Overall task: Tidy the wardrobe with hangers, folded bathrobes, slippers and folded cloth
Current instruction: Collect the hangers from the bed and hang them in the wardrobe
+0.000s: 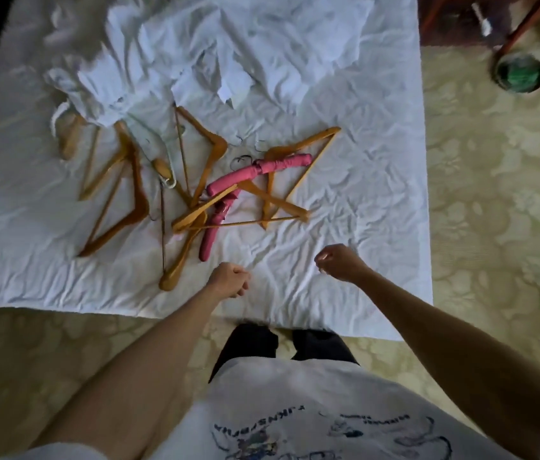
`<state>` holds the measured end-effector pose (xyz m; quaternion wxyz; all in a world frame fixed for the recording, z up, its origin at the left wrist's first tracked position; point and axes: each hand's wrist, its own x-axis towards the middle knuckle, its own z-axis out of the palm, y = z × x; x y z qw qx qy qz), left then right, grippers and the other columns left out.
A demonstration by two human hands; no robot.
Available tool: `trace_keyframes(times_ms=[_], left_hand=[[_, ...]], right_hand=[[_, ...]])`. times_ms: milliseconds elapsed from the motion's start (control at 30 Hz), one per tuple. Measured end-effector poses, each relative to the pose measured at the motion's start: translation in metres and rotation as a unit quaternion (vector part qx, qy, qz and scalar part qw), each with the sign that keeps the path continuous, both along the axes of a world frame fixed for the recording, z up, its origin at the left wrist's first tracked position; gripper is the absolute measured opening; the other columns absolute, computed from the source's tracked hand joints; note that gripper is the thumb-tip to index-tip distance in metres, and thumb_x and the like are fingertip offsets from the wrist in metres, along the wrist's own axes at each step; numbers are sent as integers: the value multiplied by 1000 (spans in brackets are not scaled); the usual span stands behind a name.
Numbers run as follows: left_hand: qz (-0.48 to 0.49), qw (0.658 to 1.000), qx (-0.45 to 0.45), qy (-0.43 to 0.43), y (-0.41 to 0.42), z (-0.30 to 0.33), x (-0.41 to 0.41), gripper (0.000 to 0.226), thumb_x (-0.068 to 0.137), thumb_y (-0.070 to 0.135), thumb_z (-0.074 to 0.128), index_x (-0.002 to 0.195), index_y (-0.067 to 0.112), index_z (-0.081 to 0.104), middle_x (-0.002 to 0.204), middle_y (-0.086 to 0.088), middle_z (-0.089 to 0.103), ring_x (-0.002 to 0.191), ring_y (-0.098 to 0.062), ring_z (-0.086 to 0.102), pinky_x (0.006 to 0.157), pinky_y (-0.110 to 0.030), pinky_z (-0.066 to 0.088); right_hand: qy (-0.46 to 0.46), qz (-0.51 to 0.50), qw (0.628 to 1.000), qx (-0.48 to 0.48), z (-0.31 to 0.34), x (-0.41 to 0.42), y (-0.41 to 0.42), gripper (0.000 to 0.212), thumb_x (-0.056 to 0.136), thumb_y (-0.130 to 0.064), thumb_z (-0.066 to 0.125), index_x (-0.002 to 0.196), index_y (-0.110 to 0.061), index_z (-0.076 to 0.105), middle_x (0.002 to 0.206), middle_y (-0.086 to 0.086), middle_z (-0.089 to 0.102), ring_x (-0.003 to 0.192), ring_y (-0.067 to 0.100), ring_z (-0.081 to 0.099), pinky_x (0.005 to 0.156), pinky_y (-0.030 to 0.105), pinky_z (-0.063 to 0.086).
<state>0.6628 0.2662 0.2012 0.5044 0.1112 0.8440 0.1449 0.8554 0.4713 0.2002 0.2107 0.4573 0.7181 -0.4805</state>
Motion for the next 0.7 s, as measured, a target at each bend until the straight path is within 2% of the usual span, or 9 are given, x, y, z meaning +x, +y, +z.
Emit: trace_keyframes(times_ms=[67,133,233,333,433,533,600,633,700], left_hand=[[30,1000,1,-3,13,-2,-15,18,94,18,59,95,9,74,79,-4,73,59,-13,64,51,-21,49],[56,998,3,-8,28,-7,-31,16,94,18,59,94,10,73,80,-4,73,59,-13,64,50,-21,49],[131,991,40,-9,48,-16,-57,15,95,17,59,93,8,70,79,-7,72,57,-14,62,49,-21,48],[282,951,107,62,69,-36,-102,17,94,14,57,85,6,68,62,-4,65,46,-9,54,46,-24,43],[385,911,112,95,93,-66,-171,19,94,11,56,79,7,67,49,2,58,35,-4,47,41,-21,39],[374,919,86,90,119,-102,-235,15,94,13,60,86,6,70,54,1,62,45,-9,55,44,-21,45],[335,935,88,72,135,-126,-264,15,94,10,61,99,0,70,64,-4,63,48,-10,57,45,-19,48],[298,948,85,76,141,-141,-275,16,93,9,63,101,-2,71,69,-6,66,51,-11,61,49,-22,52],[176,977,54,105,149,-171,-287,17,89,9,67,104,7,76,90,-6,75,77,-17,71,73,-29,59]], right_hand=[[8,29,999,18,-3,-33,24,15,84,-17,63,89,-15,77,97,5,76,98,20,69,86,31,55],[13,47,998,26,-10,-61,45,14,83,-18,64,88,-18,77,101,3,76,102,19,67,90,31,53],[9,64,997,50,-21,-99,71,18,83,-22,61,89,-15,77,101,5,75,101,22,68,89,32,53],[11,86,993,78,-31,-137,94,17,86,-21,59,89,-18,75,95,7,75,94,26,69,83,34,56],[24,110,986,124,-54,-181,121,16,88,-22,62,95,-19,75,100,8,75,97,28,68,82,34,55],[65,105,979,163,-90,-227,145,8,85,-20,70,90,-18,75,92,5,76,84,22,69,68,24,44],[102,108,971,188,-114,-255,156,8,79,-22,73,86,-20,75,84,-1,75,75,17,69,63,24,47],[109,115,968,196,-130,-266,162,9,76,-23,73,85,-22,75,80,-5,73,74,15,69,63,24,48],[107,138,965,197,-161,-284,173,17,73,-22,74,89,-25,73,81,-11,70,77,11,66,67,25,49]])
